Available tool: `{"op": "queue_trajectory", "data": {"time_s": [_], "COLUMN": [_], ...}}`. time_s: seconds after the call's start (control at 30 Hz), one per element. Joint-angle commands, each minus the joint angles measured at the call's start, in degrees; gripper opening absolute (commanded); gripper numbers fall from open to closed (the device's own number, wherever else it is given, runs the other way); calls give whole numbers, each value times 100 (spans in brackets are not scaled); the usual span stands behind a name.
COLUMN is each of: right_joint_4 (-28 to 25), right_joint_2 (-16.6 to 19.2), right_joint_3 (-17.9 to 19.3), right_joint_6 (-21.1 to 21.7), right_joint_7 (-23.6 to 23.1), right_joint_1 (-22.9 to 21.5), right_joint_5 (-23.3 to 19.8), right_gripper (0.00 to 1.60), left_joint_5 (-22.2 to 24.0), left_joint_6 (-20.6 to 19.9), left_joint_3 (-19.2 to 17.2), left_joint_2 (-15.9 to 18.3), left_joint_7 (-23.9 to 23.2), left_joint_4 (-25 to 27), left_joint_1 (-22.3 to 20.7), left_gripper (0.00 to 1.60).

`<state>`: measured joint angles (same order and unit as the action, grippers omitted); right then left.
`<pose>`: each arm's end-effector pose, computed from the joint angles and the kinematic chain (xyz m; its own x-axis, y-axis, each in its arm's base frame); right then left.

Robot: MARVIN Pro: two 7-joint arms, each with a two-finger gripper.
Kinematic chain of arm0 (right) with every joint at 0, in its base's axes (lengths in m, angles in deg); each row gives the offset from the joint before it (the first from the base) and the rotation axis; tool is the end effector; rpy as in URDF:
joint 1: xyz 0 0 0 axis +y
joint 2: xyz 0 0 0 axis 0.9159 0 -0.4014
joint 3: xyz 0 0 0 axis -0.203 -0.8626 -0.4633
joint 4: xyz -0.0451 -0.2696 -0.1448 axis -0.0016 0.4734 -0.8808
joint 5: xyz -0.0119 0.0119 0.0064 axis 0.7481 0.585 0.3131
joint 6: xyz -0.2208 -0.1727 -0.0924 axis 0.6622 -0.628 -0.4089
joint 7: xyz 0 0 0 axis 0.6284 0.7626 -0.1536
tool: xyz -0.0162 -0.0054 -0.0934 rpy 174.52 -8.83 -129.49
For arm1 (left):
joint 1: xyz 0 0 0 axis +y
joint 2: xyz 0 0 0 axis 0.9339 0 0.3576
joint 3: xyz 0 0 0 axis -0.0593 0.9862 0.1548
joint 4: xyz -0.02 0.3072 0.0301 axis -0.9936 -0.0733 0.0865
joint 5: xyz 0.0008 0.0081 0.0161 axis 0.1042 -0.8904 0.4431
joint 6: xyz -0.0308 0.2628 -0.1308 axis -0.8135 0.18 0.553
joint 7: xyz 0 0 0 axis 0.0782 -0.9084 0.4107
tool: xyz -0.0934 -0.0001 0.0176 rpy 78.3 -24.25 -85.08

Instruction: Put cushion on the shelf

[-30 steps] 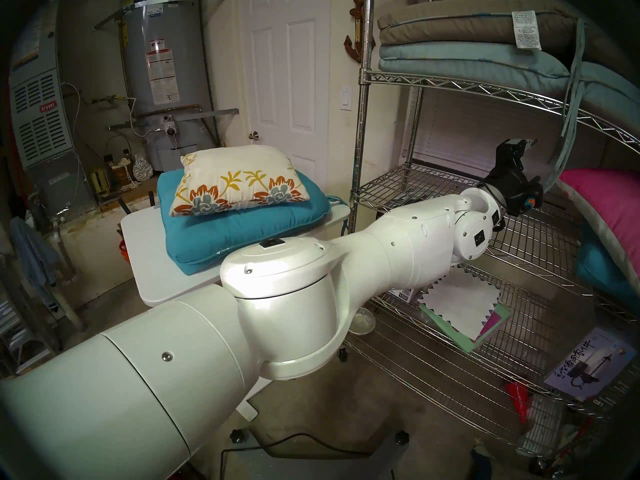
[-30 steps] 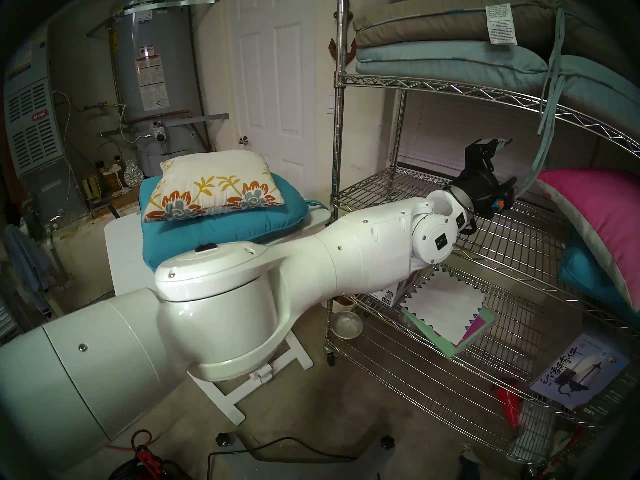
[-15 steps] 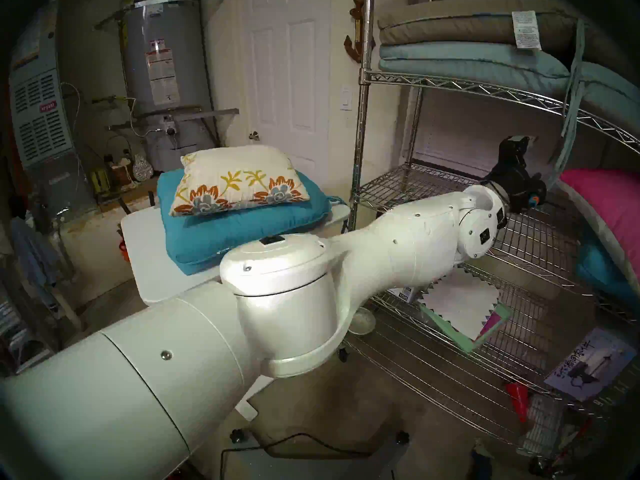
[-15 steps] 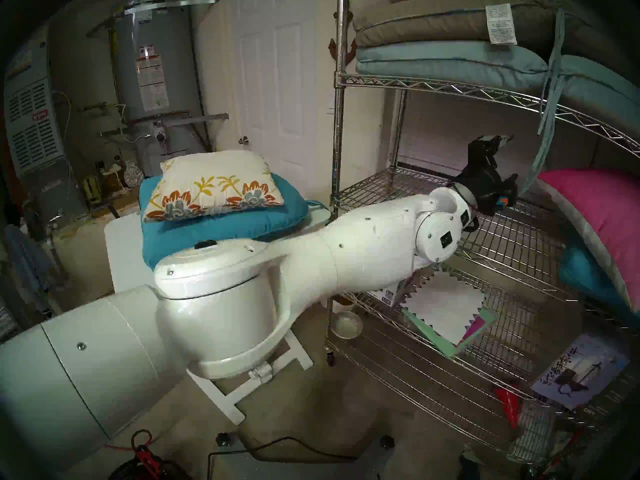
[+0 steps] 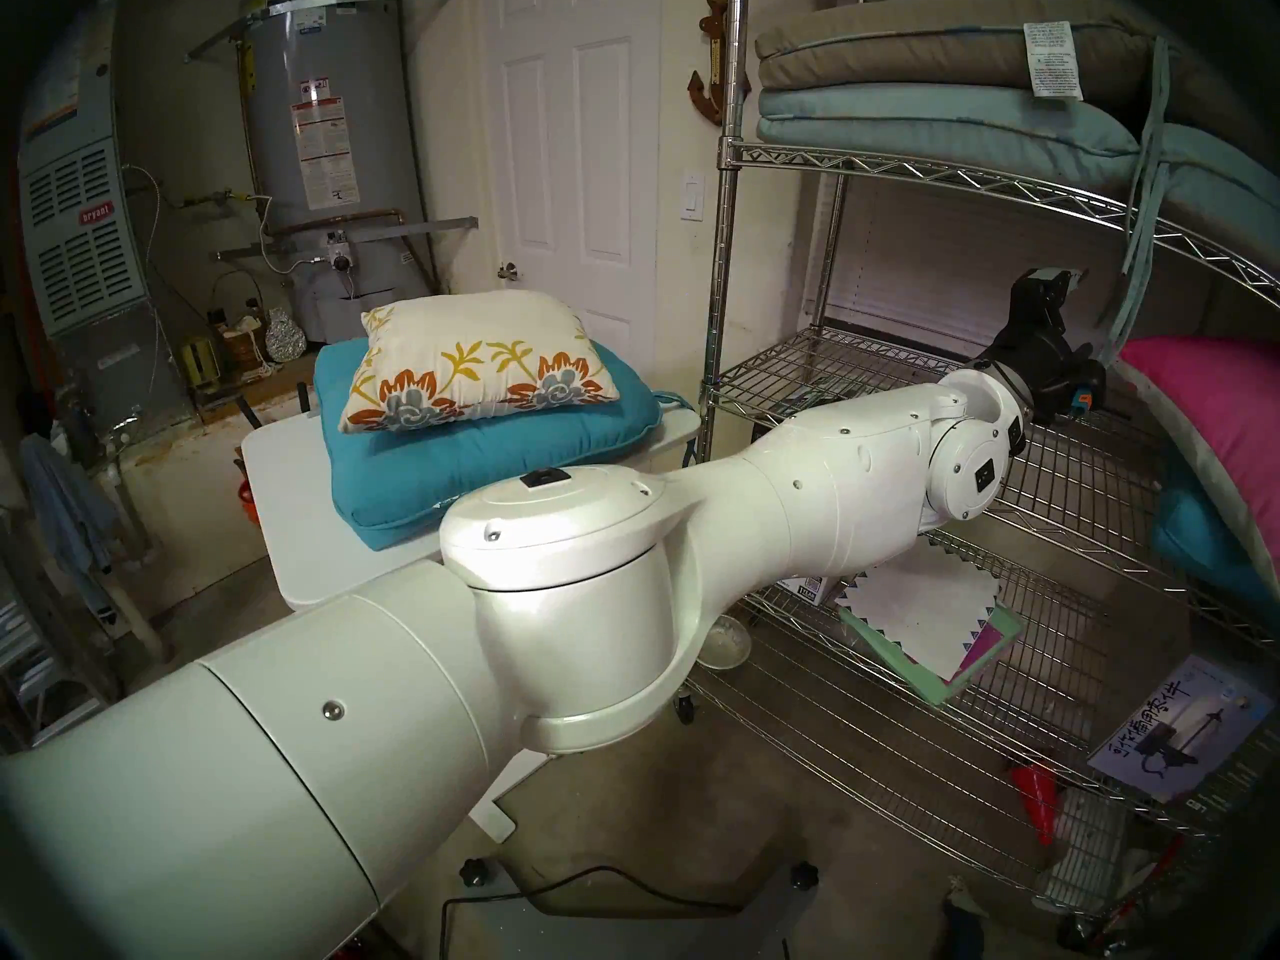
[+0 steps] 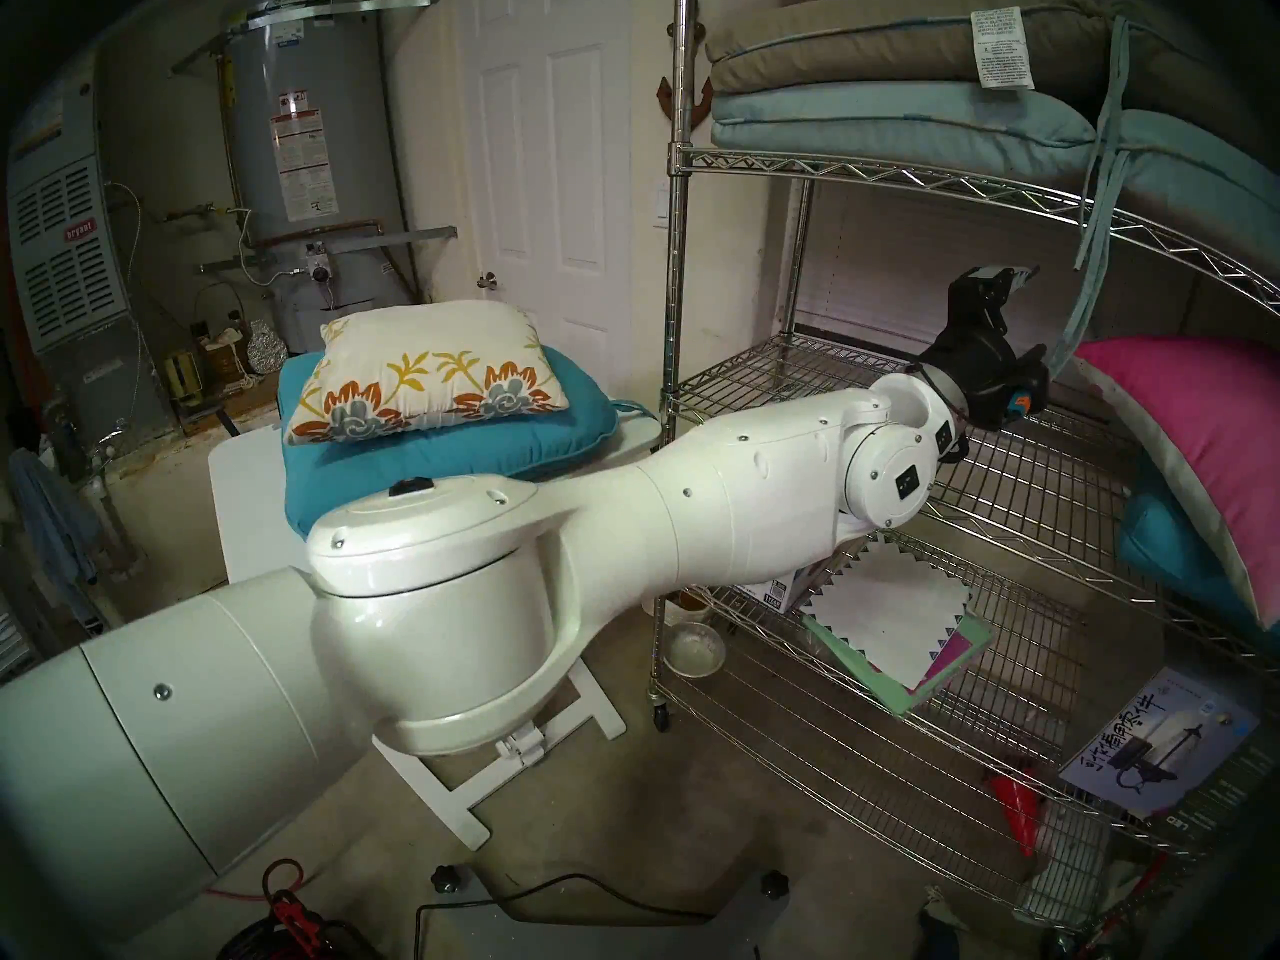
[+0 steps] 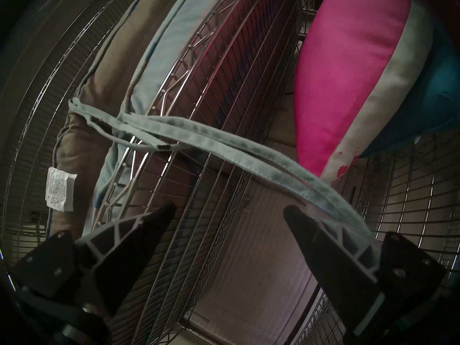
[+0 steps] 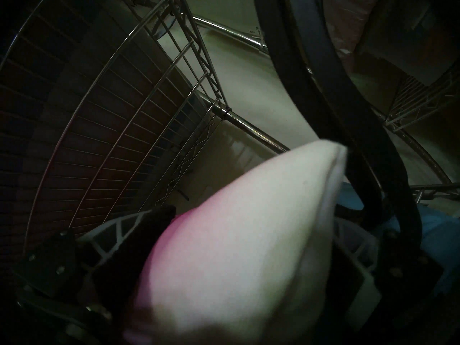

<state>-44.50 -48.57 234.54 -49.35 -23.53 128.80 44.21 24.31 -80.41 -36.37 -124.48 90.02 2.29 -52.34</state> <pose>0.1346 -0.6543 -0.0947 -0.7745 -0.3622 0.5186 -0.2420 -0.5878 -0.7720 0.4582 -0.4734 -0.0515 -0.8992 -0.3571 0.2528 -0.0519 -0.4866 -0.8721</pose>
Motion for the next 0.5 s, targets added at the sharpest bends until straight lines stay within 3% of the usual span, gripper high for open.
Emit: {"op": "queue_trajectory", "data": {"time_s": [0.0, 0.47], "right_joint_4": [103, 103], "right_joint_2": [-239, -296], "right_joint_3": [-15, -15], "right_joint_6": [135, 172], "right_joint_7": [-235, -603], "right_joint_1": [239, 546], "right_joint_5": [-100, -426], "right_gripper": [160, 160], "left_joint_5": [-41, -127], "left_joint_6": [-77, -242], "left_joint_3": [44, 119], "left_joint_2": [-6, -6], "left_joint_7": [131, 311], "left_joint_4": [126, 249], "left_joint_1": [-56, -75], "left_gripper": [160, 160]}}
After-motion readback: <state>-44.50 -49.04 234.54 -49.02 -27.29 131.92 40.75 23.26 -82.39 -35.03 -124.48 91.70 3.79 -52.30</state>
